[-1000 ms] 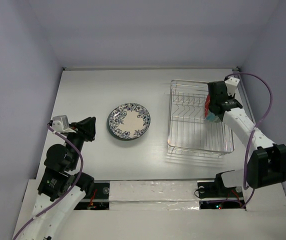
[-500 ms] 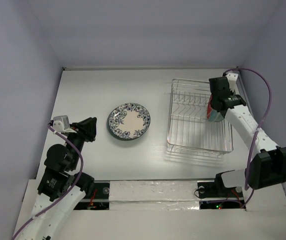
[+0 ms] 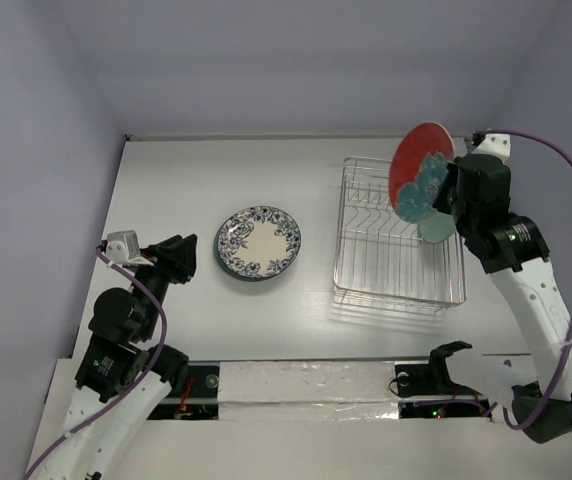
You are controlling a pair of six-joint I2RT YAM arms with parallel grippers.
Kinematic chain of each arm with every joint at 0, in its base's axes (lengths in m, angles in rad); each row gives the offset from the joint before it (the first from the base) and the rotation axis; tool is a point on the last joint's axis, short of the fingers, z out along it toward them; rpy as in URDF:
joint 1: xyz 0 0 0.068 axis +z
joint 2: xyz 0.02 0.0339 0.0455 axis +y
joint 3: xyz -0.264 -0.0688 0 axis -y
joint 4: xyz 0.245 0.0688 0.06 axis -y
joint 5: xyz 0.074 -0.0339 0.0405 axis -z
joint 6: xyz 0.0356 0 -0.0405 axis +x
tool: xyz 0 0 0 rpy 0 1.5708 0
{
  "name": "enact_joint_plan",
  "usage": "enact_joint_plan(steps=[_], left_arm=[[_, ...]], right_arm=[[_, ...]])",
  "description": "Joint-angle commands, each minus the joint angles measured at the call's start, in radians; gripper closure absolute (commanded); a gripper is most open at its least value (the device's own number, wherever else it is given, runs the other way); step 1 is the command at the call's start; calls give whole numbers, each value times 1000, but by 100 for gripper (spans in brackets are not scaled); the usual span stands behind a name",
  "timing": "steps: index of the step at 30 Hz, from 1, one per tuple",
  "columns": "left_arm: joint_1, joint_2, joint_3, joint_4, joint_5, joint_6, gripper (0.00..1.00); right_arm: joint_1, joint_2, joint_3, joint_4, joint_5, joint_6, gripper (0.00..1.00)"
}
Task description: Unload the plates from the dish rack
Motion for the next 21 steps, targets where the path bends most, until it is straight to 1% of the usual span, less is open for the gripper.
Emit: enact_joint_plan(steps=[1, 2, 3, 4, 5, 6, 8, 9, 10, 12, 14, 15, 21], left_arm=[[-5, 17, 13, 34, 4, 0, 61], [4, 20, 13, 35, 4, 0, 60], [4, 21, 13, 35, 4, 0, 59], [4, 24, 13, 34, 4, 0, 57], [4, 31, 13, 34, 4, -1, 56], [4, 32, 13, 32, 4, -3, 55], [4, 37, 13, 34, 4, -3, 52], [4, 38, 12, 32, 4, -3, 52], [4, 38, 12, 32, 4, -4, 51], [13, 40, 12, 32, 4, -4, 50], [13, 43, 12, 32, 4, -6, 50], [13, 46, 12, 32, 4, -6, 50], [23, 46, 10, 32, 4, -6, 50]], right_arm=[[105, -18, -3, 328, -235, 140, 100], [133, -4, -32, 362, -263, 165, 100], [162, 14, -44, 443, -314, 185, 100], [211, 36, -56, 486, -334, 237, 100], [232, 83, -69, 531, -355, 263, 100], [252, 108, -96, 638, -377, 288, 100], [295, 178, -131, 759, -425, 378, 100], [308, 204, -150, 862, -444, 410, 100], [320, 232, -171, 904, -480, 467, 100], [367, 316, -178, 988, -486, 509, 100], [395, 376, -168, 1028, -497, 558, 100], [421, 431, -164, 1054, -497, 570, 100], [470, 545, -184, 1142, -482, 636, 100]])
